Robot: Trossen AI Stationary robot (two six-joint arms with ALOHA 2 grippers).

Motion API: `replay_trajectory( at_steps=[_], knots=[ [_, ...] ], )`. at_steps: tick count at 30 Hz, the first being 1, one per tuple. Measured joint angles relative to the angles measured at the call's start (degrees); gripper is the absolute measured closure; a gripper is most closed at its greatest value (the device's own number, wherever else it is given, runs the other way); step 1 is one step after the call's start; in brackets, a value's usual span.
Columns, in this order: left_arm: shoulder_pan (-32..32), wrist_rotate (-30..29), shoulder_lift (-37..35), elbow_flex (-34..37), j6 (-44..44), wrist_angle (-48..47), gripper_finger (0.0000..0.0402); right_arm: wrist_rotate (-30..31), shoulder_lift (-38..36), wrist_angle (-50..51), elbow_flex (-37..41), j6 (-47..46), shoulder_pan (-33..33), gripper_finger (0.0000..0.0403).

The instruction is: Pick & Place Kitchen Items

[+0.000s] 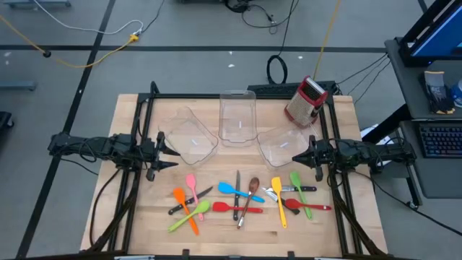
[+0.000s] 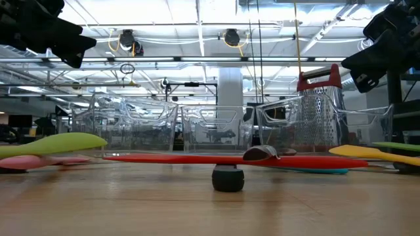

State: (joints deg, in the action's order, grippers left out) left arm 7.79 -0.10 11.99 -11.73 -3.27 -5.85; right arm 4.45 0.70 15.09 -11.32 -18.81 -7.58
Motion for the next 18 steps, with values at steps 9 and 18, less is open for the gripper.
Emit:
replay_trajectory(
  at_steps=[9,18],
  knots=[
    [0.0,0.0,-0.02,0.0,0.0,0.0,0.0229,0.0,0.01,0.0,0.0,0.0,-0.01,0.0394],
    [0.02,0.0,0.0,0.0,0.0,0.0,0.0229,0.1,0.01,-0.1,-0.01,0.81,-0.02,0.0394]
  ],
)
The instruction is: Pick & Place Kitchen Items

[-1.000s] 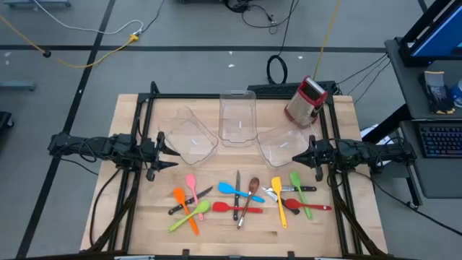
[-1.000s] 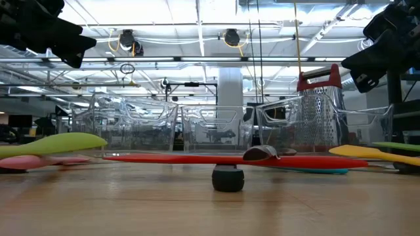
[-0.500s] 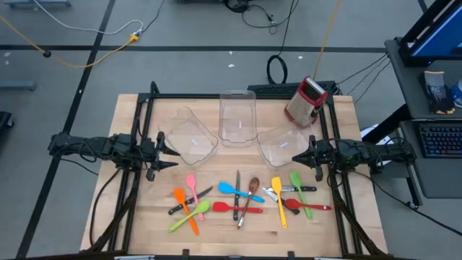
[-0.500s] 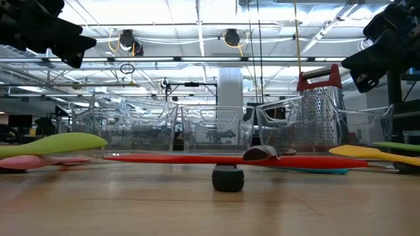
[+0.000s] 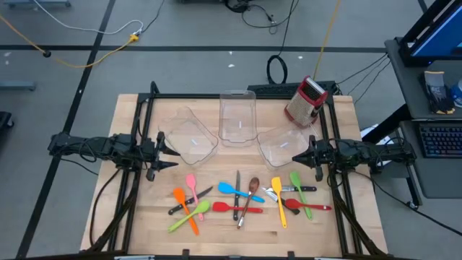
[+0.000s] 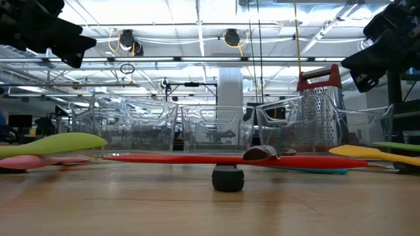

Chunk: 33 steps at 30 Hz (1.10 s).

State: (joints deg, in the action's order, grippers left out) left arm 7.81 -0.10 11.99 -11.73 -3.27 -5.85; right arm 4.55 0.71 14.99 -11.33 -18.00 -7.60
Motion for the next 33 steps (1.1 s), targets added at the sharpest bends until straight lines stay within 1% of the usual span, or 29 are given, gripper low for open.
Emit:
replay_trajectory(
  at_steps=[4,13,18,22,26,33],
  knots=[
    [-0.02,0.0,-0.02,0.0,0.0,0.01,0.0229,0.09,0.0,-0.6,0.02,5.09,0.0,0.0394],
    [-0.01,0.0,-0.02,0.0,0.0,0.0,0.0229,-0.06,0.0,-0.42,0.02,5.44,0.0,0.0394],
    [-0.02,0.0,-0.02,0.0,0.0,0.0,0.0229,-0.08,0.0,-0.34,0.01,8.1,0.01,0.0394],
    [-0.01,0.0,-0.01,0.0,0.0,0.01,0.0229,-0.03,0.0,-0.34,0.02,8.33,0.02,0.0394],
    [0.0,0.0,-0.01,0.0,0.0,0.01,0.0229,3.09,0.0,-0.3,0.02,8.3,0.0,0.0394],
    [-0.01,0.0,0.0,0.0,0.0,0.02,0.0229,2.96,0.0,-0.12,0.02,8.28,0.0,0.0394]
  ],
)
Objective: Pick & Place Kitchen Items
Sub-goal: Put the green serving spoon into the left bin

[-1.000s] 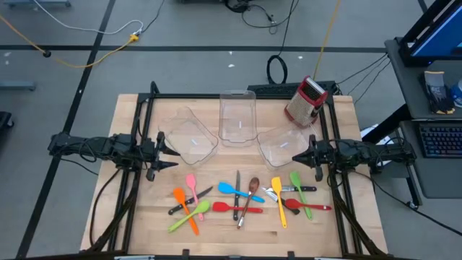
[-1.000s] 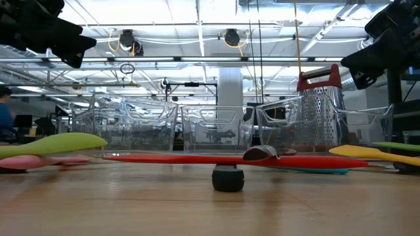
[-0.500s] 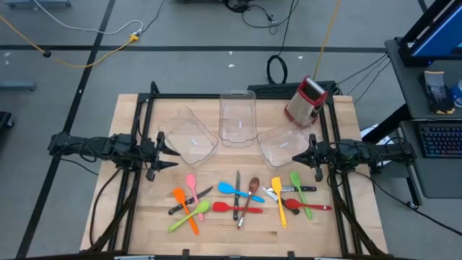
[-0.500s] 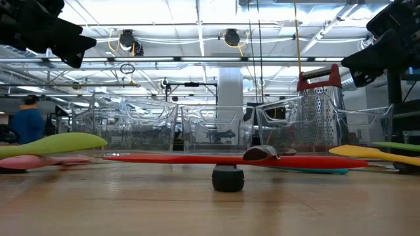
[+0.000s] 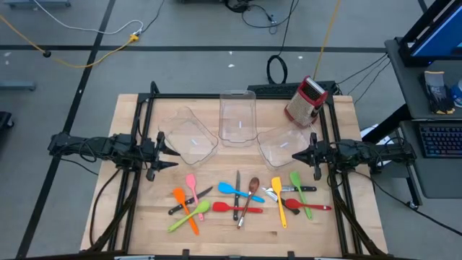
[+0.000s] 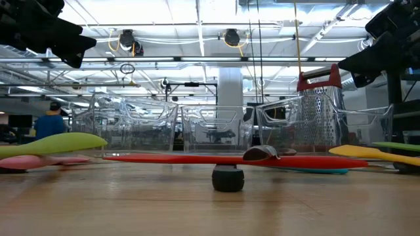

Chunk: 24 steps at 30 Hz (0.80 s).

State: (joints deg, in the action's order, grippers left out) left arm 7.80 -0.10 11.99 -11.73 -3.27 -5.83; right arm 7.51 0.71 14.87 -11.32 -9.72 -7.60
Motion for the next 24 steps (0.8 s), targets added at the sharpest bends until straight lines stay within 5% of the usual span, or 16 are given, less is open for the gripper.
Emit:
replay_trajectory(
  at_steps=[18,24],
  knots=[
    [0.0,-0.53,0.0,-0.02,12.92,0.59,0.0229,-0.02,-0.01,0.02,0.0,-0.04,0.0,0.0394],
    [0.0,-4.89,0.0,0.0,18.36,10.46,0.0229,-0.02,-0.01,0.04,0.0,-0.04,0.0,0.0394]
  ],
)
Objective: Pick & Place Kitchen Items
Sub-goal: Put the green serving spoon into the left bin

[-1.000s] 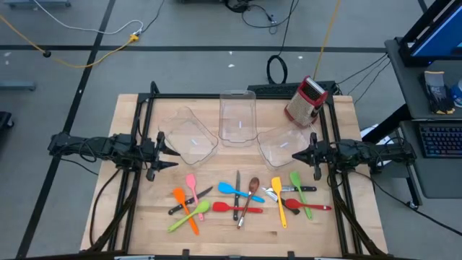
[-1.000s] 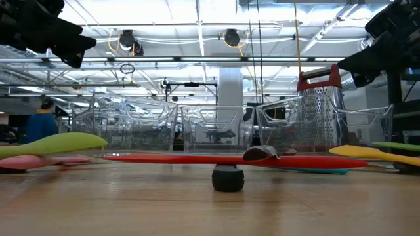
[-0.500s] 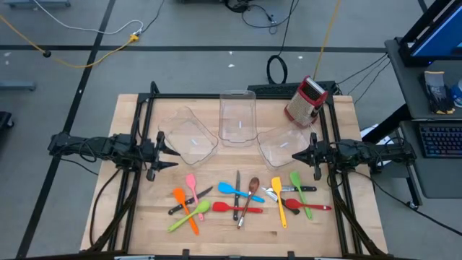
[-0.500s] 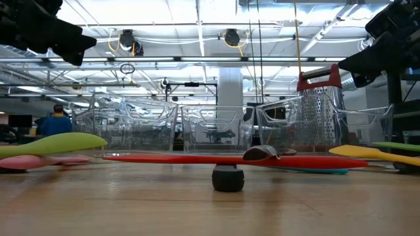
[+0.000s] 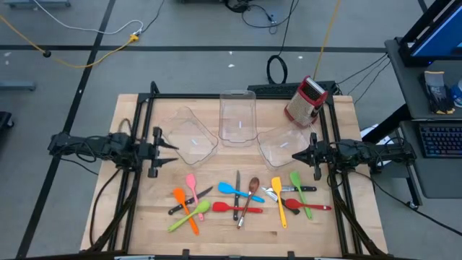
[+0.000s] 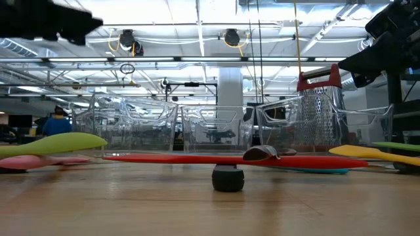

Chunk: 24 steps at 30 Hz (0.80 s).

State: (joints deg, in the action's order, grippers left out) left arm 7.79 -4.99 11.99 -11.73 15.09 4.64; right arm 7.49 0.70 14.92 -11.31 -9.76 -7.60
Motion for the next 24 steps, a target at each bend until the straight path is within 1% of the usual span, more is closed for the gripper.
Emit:
replay_trajectory(
  at_steps=[3,5,7,12,16,21,24],
  knots=[
    [0.0,-0.61,0.32,-0.07,-0.18,5.56,0.0229,0.11,0.0,0.0,0.0,0.0,0.0,0.0394],
    [0.0,-0.57,0.88,-0.07,-0.2,6.52,0.0229,0.15,0.01,0.0,0.0,0.0,0.0,0.0394],
    [0.0,-0.09,2.14,-0.65,-0.61,5.47,0.0229,0.17,0.0,0.0,-0.01,0.0,0.0,0.0394],
    [0.1,2.72,7.89,-4.34,-4.93,-0.69,0.0229,0.17,0.01,0.0,0.0,0.0,0.0,0.0394],
    [1.65,5.26,14.79,-9.54,-7.84,-6.89,0.0229,0.17,0.0,0.0,-0.01,0.0,0.0,0.0394],
    [6.22,5.19,25.26,-18.22,-8.35,-16.55,0.0229,0.17,0.01,-0.02,0.0,0.24,0.0,0.0394],
    [9.42,3.1,31.98,-22.54,-11.24,-20.45,0.0229,0.16,0.0,-0.02,0.0,0.35,0.0,0.0394]
  ],
)
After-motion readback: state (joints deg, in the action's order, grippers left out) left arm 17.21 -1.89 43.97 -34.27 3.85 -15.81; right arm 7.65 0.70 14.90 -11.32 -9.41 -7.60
